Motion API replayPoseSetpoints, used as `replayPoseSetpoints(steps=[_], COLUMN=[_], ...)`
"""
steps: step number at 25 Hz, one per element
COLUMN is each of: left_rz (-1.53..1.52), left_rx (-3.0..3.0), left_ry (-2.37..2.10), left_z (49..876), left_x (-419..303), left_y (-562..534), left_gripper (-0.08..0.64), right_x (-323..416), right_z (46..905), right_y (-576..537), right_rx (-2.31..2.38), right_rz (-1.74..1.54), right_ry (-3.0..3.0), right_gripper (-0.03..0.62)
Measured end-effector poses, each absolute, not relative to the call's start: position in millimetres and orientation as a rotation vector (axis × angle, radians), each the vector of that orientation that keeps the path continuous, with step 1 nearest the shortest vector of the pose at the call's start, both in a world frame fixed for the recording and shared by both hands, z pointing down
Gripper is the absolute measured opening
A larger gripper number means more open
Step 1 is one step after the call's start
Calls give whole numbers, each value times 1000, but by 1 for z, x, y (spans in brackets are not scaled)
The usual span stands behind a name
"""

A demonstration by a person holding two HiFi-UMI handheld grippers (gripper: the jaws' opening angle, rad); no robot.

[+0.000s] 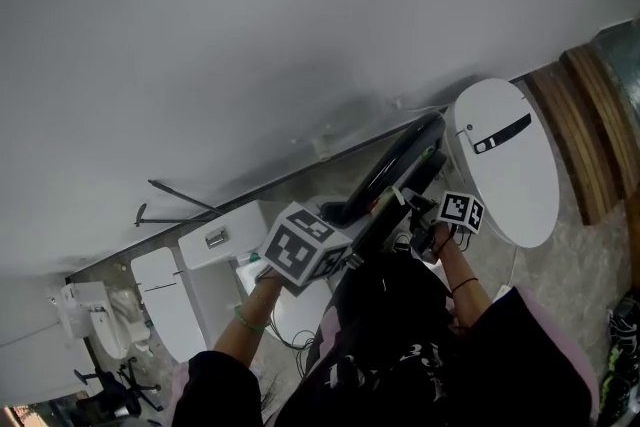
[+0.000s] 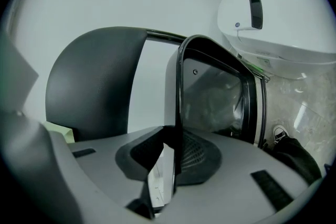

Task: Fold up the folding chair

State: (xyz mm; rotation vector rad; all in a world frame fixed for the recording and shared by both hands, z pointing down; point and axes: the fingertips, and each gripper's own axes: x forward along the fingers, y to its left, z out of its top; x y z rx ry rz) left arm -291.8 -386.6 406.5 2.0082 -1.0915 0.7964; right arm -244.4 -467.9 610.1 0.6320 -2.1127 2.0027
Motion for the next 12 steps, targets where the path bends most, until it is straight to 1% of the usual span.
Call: replayPoseSetpoints(steps=[12], left_rz=[835], left_rx=[2062], left_ry=[-1014], left_z=[420], left_x=[-371], left_y=[-478], left_gripper=[78], right_x=[-312], right_z=[621], right_y=[-552], right_rx=[767], right_rz=[2041], right_ry=[-2066], right_gripper=[75])
